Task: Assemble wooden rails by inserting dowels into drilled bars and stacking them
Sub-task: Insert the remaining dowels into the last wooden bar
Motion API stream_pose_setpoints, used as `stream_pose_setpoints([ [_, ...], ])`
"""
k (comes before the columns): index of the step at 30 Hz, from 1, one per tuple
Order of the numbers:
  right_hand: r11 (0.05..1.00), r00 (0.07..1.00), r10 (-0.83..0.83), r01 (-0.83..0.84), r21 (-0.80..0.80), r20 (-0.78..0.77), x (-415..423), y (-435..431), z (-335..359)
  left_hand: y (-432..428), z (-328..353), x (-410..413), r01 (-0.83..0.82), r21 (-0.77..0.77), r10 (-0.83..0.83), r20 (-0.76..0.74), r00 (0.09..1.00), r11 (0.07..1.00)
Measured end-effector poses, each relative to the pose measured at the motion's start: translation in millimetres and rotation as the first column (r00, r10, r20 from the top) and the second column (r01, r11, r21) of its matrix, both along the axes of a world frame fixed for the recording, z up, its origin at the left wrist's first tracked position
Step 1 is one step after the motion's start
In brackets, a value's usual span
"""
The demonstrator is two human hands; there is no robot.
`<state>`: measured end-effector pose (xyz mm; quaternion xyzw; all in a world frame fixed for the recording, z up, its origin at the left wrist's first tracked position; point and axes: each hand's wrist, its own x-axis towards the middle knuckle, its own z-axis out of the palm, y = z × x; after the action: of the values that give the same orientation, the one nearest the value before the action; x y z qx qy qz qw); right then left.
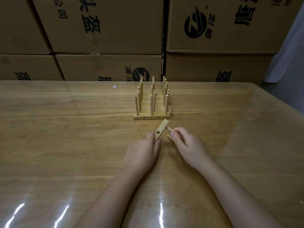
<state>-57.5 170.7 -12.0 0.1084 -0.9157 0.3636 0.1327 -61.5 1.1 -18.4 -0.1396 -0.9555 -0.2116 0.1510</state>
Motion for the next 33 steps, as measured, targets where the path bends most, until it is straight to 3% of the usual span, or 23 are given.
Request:
stream_pose_setpoints([
  [4,0.976,0.999,-0.031,0.036,-0.215,0.028,-2.6,2.9,4.1,-2.5,0.6,-4.6,-0.049,0.118,0.034,0.121,0.992,0.992],
  [7,0.995,0.997,-0.063,0.06,-0.086,-0.034,-2.0,6.4,4.7,-4.0,-1.2,-8.6,-0.082,0.291,0.024,0.198,0.98,0.953],
  [14,0.974,0.974,-0.057,0.102,0.201,-0.221,1.9,5.2,9.4,-3.4,-2.2,-9.3,-0.072,0.246,0.025,0.19,0.981,0.967],
  [29,0.973,0.943,-0.06,0.129,0.193,-0.328,4.1,1.2,2.5,-8.0,-2.0,-7.7,-0.077,0.165,0.05,0.16,0.986,0.983],
  [33,0.99,0.966,-0.055,0.085,0.109,-0.253,1.5,1.9,3.2,-7.9,1.3,-6.7,-0.047,0.293,-0.022,0.227,0.974,0.955],
])
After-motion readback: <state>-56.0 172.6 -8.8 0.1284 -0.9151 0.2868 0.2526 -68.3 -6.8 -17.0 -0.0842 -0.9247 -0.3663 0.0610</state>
